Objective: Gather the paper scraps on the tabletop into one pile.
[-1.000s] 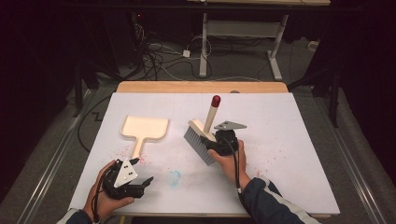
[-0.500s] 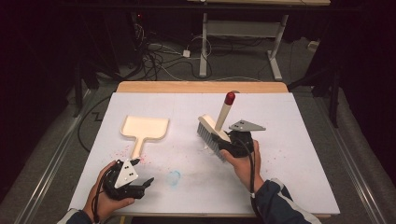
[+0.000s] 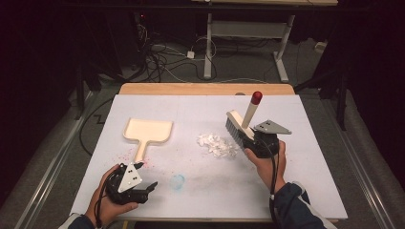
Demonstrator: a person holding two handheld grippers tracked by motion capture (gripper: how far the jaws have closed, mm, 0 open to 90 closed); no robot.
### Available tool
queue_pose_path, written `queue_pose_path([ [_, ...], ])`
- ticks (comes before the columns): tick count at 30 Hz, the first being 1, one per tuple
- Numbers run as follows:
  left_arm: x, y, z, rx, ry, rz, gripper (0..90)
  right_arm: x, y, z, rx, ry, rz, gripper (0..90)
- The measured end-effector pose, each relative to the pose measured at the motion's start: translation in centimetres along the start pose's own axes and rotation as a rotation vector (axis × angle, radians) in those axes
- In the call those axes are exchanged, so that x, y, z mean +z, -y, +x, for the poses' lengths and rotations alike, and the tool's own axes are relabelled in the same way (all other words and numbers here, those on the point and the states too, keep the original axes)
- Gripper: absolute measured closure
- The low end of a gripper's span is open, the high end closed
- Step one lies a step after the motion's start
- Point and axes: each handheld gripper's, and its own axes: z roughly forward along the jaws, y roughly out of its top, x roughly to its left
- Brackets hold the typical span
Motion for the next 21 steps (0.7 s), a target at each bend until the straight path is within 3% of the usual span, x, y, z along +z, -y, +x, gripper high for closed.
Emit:
queue_pose_path([
  [6, 0.1, 0.0, -0.1, 0.004, 0.000, 0.005, 21.6, 2.2, 1.3, -0.3, -0.042, 0.109, 0.061, 67.5],
  [9, 0.1, 0.0, -0.1, 0.002, -0.003, 0.003, 21.6, 2.7, 1.7, 0.0, -0.030, 0.103, 0.060, 67.6],
  [10, 0.1, 0.0, -0.1, 0.001, -0.004, 0.002, 21.6, 2.8, 1.6, 0.9, -0.051, 0.098, 0.069, 67.6],
  [13, 0.2, -0.1, -0.1, 0.002, -0.003, 0.005, 21.6, 3.1, 1.6, 1.9, -0.047, 0.079, 0.069, 67.5],
  [15, 0.2, -0.1, -0.2, 0.013, -0.003, 0.013, 21.6, 3.6, 1.5, 3.6, -0.086, 0.093, 0.065, 67.3],
  [17, 0.3, -0.2, -0.3, 0.015, -0.003, 0.013, 21.6, 3.8, 1.4, 4.0, -0.085, 0.087, 0.059, 67.3],
  [18, 0.3, -0.2, -0.3, 0.018, -0.003, 0.010, 21.6, 4.1, 1.2, 4.9, -0.067, 0.083, 0.055, 67.4],
  [21, 0.2, -0.2, -0.3, 0.017, -0.001, 0.006, 21.6, 4.4, 1.0, 6.2, -0.074, 0.056, 0.044, 67.5],
])
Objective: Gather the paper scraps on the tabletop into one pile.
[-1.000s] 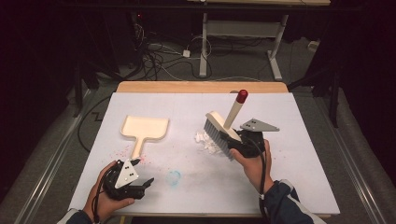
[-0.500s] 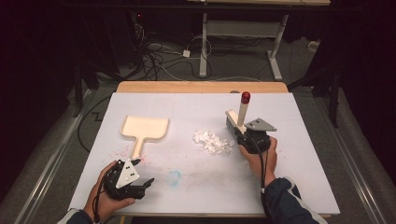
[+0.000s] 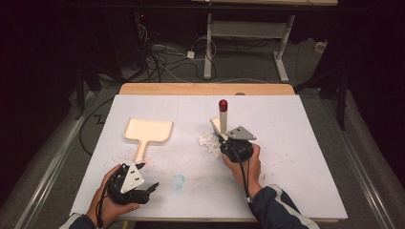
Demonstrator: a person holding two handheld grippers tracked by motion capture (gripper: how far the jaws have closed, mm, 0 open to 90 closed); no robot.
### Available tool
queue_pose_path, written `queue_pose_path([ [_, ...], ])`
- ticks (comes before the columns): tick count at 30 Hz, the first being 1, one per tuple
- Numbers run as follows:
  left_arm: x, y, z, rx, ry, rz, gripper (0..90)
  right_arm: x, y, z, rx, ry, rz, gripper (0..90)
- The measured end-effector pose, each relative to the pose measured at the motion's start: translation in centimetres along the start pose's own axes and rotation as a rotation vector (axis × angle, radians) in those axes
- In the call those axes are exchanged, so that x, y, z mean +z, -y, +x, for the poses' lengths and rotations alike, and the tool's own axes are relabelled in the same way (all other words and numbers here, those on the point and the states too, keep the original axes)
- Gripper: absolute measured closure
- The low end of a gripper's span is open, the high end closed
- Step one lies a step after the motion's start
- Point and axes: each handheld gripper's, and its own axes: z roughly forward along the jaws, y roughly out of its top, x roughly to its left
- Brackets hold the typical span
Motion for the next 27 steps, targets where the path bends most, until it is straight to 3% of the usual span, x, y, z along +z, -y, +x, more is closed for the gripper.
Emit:
queue_pose_path([
  [3, -0.1, 0.0, 0.0, -0.001, 0.000, -0.001, 21.6, 0.1, -0.2, 1.0, -0.057, 0.020, -0.012, 67.5],
  [5, -0.1, 0.0, 0.0, 0.001, 0.000, -0.004, 21.6, 0.0, -0.3, 1.0, -0.066, 0.022, -0.018, 67.5],
  [11, 0.0, 0.0, 0.0, 0.003, 0.000, 0.000, 21.6, -1.0, -0.7, -0.3, -0.008, -0.001, -0.038, 67.4],
  [12, 0.1, -0.1, 0.0, 0.005, 0.001, 0.004, 21.6, -1.6, -0.9, -1.0, 0.022, -0.012, -0.055, 67.5],
  [19, 0.0, 0.0, 0.0, -0.001, 0.002, -0.002, 21.6, -3.3, -1.4, -3.5, 0.102, -0.043, -0.096, 67.4],
  [27, -0.1, 0.0, 0.0, -0.001, -0.001, -0.004, 21.6, -3.3, -0.8, -4.9, 0.105, -0.041, -0.078, 67.4],
])
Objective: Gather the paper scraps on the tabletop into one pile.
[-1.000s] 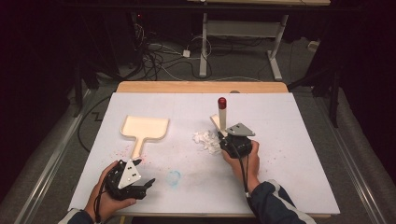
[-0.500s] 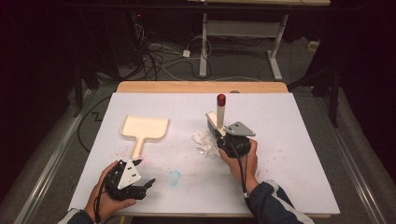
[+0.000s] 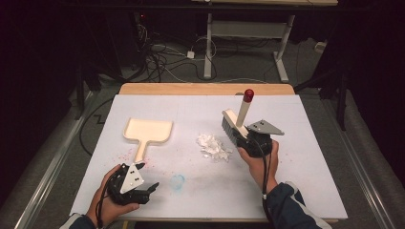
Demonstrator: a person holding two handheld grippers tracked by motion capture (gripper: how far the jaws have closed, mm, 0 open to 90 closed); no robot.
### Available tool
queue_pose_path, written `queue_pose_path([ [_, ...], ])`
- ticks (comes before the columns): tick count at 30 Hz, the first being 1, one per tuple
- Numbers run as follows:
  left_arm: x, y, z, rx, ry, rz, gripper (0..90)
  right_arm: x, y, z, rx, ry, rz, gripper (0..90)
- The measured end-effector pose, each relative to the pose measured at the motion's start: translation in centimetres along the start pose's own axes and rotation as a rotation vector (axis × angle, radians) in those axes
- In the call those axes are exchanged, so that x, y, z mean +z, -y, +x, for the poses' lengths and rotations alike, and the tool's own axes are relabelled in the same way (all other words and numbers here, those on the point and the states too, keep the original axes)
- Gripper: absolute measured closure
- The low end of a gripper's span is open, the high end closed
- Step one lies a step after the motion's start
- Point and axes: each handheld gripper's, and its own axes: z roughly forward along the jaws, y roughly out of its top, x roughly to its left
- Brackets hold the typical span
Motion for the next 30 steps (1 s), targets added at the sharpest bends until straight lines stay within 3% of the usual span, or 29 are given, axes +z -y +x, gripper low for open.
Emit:
queue_pose_path([
  [4, 0.0, 0.0, 0.0, -0.001, 0.000, 0.001, 21.6, 0.8, 0.8, -0.5, -0.015, 0.016, 0.031, 67.4],
  [12, 0.0, 0.0, 0.0, -0.002, 0.001, -0.002, 21.6, 2.1, 1.8, 0.1, -0.049, 0.027, 0.087, 67.5],
  [19, 0.0, 0.0, 0.0, -0.001, 0.002, -0.001, 21.6, 2.5, 1.9, 2.7, -0.088, -0.014, 0.073, 67.5],
  [24, 0.0, 0.0, 0.1, -0.005, 0.002, -0.004, 21.6, 2.3, 1.6, 2.8, -0.086, -0.023, 0.064, 67.5],
  [30, -0.1, 0.0, 0.1, -0.001, 0.011, -0.009, 21.6, 1.5, 1.0, 1.9, -0.088, -0.015, 0.038, 67.5],
])
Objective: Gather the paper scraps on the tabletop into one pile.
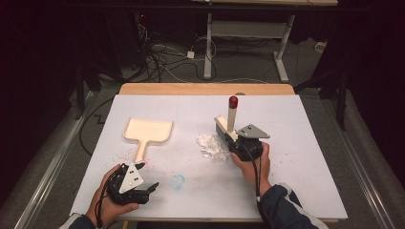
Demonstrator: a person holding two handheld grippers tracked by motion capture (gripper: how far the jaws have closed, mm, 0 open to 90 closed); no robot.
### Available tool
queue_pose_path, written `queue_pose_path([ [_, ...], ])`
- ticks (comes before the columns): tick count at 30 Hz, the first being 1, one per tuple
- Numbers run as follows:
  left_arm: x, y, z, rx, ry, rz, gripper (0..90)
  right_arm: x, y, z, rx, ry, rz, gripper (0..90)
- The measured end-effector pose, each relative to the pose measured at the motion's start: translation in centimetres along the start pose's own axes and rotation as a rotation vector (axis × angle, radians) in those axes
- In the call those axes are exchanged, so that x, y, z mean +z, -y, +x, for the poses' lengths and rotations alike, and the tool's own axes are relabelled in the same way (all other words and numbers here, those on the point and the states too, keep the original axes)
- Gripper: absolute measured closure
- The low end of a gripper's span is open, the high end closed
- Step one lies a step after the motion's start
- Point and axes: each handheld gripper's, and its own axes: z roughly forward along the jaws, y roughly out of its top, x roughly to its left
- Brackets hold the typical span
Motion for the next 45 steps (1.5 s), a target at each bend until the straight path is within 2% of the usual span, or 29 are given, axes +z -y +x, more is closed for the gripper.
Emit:
queue_pose_path([
  [4, 0.0, 0.0, 0.0, -0.003, -0.003, -0.003, 21.6, -0.5, 0.0, -1.0, -0.023, -0.023, -0.018, 67.6],
  [7, 0.0, 0.0, 0.0, -0.006, -0.003, -0.005, 21.6, -0.7, -0.1, -1.4, -0.010, -0.031, -0.020, 67.6],
  [11, 0.0, 0.0, 0.1, -0.009, 0.001, -0.008, 21.6, -1.2, -0.5, -2.4, -0.049, -0.032, -0.025, 67.6],
  [17, -0.1, 0.2, 0.4, -0.026, -0.005, -0.008, 21.6, -2.0, -0.8, -3.7, -0.047, -0.051, -0.038, 67.6],
  [24, 0.0, 0.2, 0.6, -0.027, -0.005, -0.008, 21.6, -3.1, -0.9, -4.3, -0.054, -0.055, -0.049, 67.6],
  [31, 0.3, 0.1, 0.9, -0.026, -0.003, -0.001, 21.6, -4.8, -0.6, -5.5, -0.063, -0.063, -0.065, 67.6],
  [41, 0.2, 0.3, 0.9, -0.037, -0.012, 0.020, 21.8, -6.3, 0.4, -6.2, -0.074, -0.064, -0.054, 67.6],
  [43, 0.3, 0.3, 1.1, -0.058, -0.060, 0.060, 22.8, -6.5, 0.6, -6.2, -0.072, -0.064, -0.047, 67.6],
  [45, 0.5, 0.4, 1.6, -0.127, -0.066, 0.079, 22.9, -6.6, 0.7, -6.1, -0.079, -0.071, -0.044, 67.6],
])
